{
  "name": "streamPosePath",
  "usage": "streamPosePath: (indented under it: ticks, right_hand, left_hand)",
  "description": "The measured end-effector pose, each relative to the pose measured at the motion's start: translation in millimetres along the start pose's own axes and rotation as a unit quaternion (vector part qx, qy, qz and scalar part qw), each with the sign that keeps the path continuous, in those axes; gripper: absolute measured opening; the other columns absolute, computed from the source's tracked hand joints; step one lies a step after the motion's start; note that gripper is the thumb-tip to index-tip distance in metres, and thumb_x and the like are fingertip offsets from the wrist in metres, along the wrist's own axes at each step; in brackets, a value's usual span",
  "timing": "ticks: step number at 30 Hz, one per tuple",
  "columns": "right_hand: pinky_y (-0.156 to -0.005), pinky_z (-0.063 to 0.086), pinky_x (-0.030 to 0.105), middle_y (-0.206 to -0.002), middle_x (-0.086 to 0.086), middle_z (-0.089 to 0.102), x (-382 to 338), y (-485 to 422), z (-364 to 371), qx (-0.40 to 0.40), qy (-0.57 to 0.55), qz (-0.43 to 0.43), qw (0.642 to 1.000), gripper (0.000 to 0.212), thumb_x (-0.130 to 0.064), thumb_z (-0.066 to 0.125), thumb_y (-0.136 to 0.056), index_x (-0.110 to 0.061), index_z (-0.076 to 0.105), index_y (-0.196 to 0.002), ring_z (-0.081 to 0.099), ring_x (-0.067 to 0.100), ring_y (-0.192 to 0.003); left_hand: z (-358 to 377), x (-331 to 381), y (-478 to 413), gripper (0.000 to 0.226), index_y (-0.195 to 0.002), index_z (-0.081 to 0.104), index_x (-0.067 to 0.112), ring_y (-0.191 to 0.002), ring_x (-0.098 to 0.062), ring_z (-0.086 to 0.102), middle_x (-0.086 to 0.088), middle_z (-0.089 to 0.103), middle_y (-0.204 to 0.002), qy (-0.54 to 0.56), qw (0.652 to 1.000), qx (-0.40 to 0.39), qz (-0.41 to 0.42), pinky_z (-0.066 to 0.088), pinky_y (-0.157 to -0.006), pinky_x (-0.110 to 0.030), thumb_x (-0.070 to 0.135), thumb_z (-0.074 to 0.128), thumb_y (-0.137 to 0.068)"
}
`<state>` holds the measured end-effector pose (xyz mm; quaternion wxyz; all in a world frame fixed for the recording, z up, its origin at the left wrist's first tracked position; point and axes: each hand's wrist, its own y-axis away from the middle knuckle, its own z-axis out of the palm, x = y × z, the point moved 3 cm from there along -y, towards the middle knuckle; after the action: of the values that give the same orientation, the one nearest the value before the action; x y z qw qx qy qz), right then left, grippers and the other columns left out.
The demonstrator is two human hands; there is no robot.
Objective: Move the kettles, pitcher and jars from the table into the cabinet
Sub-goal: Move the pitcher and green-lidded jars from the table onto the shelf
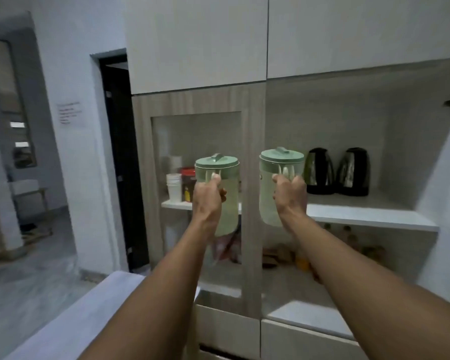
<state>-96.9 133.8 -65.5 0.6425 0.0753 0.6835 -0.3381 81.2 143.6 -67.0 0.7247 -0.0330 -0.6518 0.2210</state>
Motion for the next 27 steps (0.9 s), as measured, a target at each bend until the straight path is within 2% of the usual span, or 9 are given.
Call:
streamPosePath:
  ticks: [3,7,12,16,18,20,25,27]
  right_hand:
    - [-0.085,0.053,0.044,-0.099,0.013,0.069,20.7,-63.2,-47.9,0.032,0.008,-0.003,0.999,0.032,-0.033,0.057,-0.081,-0.010,0.061,-0.102,0.066,0.034,-0.092]
    - [-0.078,0.050,0.043,-0.101,0.018,0.069,54.9,-141.9,-90.0,0.034,0.021,0.000,0.999,0.038,-0.038,0.057,-0.075,-0.009,0.059,-0.101,0.066,0.037,-0.093]
    - [-0.086,0.051,0.053,-0.104,0.021,0.069,100.6,-223.5,-111.7,0.018,0.043,0.008,0.999,0.051,-0.045,0.053,-0.068,-0.008,0.060,-0.103,0.065,0.041,-0.096]
    - [-0.082,0.051,0.050,-0.093,0.015,0.065,135.1,-274.6,-106.9,-0.004,0.032,0.016,0.999,0.046,-0.043,0.054,-0.071,-0.009,0.060,-0.102,0.061,0.032,-0.084]
    - [-0.076,0.050,0.047,-0.086,0.010,0.062,152.6,-295.0,-95.7,-0.021,0.026,0.019,0.999,0.042,-0.040,0.056,-0.073,-0.008,0.061,-0.099,0.059,0.028,-0.081]
    - [-0.076,0.050,0.047,-0.083,0.009,0.062,173.5,-313.3,-82.1,-0.025,0.025,0.031,0.999,0.042,-0.040,0.056,-0.071,-0.008,0.063,-0.096,0.058,0.027,-0.078]
    - [-0.072,0.050,0.047,-0.074,0.006,0.060,220.1,-365.9,-40.0,-0.034,0.032,0.036,0.998,0.022,-0.037,0.057,-0.076,-0.016,0.058,-0.081,0.058,0.026,-0.073]
    - [-0.071,0.049,0.044,-0.076,0.007,0.060,233.4,-393.4,-18.3,-0.036,0.039,0.037,0.998,0.027,-0.040,0.056,-0.074,-0.015,0.057,-0.084,0.057,0.026,-0.073]
  left_hand:
    - [77.8,-16.8,-14.7,0.033,-0.080,0.063,0.013,-0.069,-0.019,0.056,-0.007,0.062,-0.076,-0.014,0.999,-0.033,0.009,0.040,-0.059,-0.029,0.032,0.045,-0.100]
    - [170.2,-45.9,-38.5,0.036,-0.087,0.064,0.009,-0.075,-0.020,0.054,-0.009,0.061,-0.082,-0.013,0.998,-0.058,0.001,0.040,-0.065,-0.034,0.035,0.043,-0.101]
    - [256.5,-84.2,-78.2,0.033,-0.079,0.056,0.014,-0.068,-0.017,0.047,-0.009,0.053,-0.078,-0.019,0.998,-0.060,-0.009,0.037,-0.058,-0.029,0.030,0.041,-0.103]
    - [295.8,-122.1,-114.8,0.029,-0.084,0.054,0.013,-0.074,-0.019,0.049,-0.013,0.056,-0.084,-0.040,0.998,-0.043,-0.014,0.040,-0.064,-0.032,0.032,0.042,-0.102]
    - [307.6,-142.2,-136.0,0.037,-0.096,0.057,0.004,-0.080,-0.021,0.054,-0.017,0.062,-0.094,-0.050,0.998,-0.037,-0.030,0.045,-0.070,-0.034,0.037,0.041,-0.101]
    - [315.1,-164.9,-157.1,0.041,-0.111,0.056,0.003,-0.084,-0.020,0.056,-0.017,0.063,-0.104,-0.062,0.996,-0.038,-0.050,0.046,-0.072,-0.034,0.040,0.040,-0.102]
    - [329.4,-210.5,-222.1,0.042,-0.112,0.050,0.007,-0.095,-0.024,0.058,-0.014,0.060,-0.109,-0.086,0.993,-0.031,-0.077,0.045,-0.076,-0.035,0.046,0.036,-0.103]
    - [338.4,-224.3,-255.4,0.045,-0.116,0.055,0.004,-0.096,-0.027,0.059,-0.014,0.061,-0.109,-0.090,0.990,-0.015,-0.105,0.045,-0.082,-0.040,0.044,0.038,-0.103]
